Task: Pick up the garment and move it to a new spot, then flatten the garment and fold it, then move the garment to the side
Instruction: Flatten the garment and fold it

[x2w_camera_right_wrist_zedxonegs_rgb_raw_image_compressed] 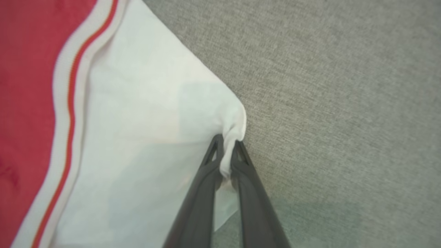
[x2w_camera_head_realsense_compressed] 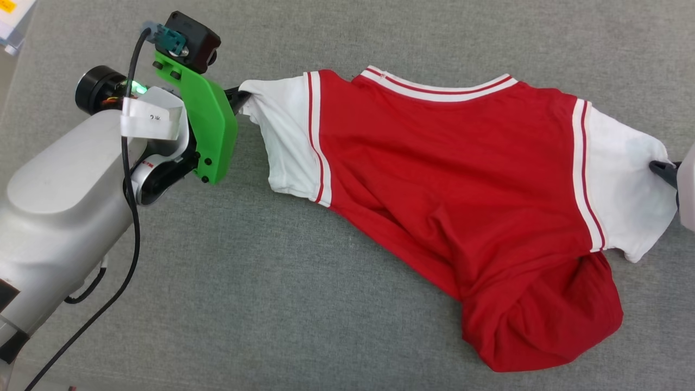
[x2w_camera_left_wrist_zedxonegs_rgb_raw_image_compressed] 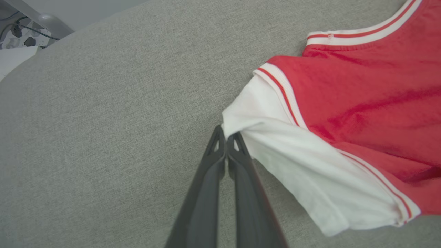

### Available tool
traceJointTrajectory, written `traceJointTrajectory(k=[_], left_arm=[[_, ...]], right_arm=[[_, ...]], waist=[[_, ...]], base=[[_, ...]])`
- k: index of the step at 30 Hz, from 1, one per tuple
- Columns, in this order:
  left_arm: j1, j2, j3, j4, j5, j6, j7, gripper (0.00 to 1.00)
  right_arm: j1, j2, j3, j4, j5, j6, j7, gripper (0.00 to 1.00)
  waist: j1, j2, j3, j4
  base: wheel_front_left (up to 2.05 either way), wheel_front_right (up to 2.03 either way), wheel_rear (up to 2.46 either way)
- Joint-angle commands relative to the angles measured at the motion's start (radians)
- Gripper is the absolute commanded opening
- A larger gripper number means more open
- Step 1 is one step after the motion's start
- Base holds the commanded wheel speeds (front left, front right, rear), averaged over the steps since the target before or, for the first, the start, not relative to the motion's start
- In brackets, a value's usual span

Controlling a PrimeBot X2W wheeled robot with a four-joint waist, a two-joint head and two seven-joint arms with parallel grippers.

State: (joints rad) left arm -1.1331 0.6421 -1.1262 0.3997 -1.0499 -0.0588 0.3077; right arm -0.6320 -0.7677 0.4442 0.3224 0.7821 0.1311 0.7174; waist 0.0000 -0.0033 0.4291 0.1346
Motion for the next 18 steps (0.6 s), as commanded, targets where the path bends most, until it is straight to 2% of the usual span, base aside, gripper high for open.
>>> traceJointTrajectory(k=[1, 10, 18], left_arm=[[-0.003, -0.006, 0.0, 0.009, -0.007, -0.005, -0.01, 0.0], [0.003, -0.002, 0.016, 0.013, 0.024, -0.01, -0.116, 0.0], [-0.022, 0.025, 0.041, -0.052, 0.078, 0.025, -0.207, 0.0]], right_arm=[[0.001, 0.013, 0.026, 0.018, -0.002, 0.0, -0.035, 0.0], [-0.041, -0.032, 0.02, -0.021, -0.002, 0.0, -0.273, 0.0], [-0.033, -0.066, -0.032, -0.091, -0.033, 0.0, -0.418, 0.0]], waist=[[0.0, 0.0033, -0.031, -0.011], [0.0, 0.0033, -0.153, -0.034], [0.0, 0.0033, -0.236, -0.052]], base=[[0.0, 0.0, 0.0], [0.0, 0.0, 0.0], [0.0, 0.0, 0.0]])
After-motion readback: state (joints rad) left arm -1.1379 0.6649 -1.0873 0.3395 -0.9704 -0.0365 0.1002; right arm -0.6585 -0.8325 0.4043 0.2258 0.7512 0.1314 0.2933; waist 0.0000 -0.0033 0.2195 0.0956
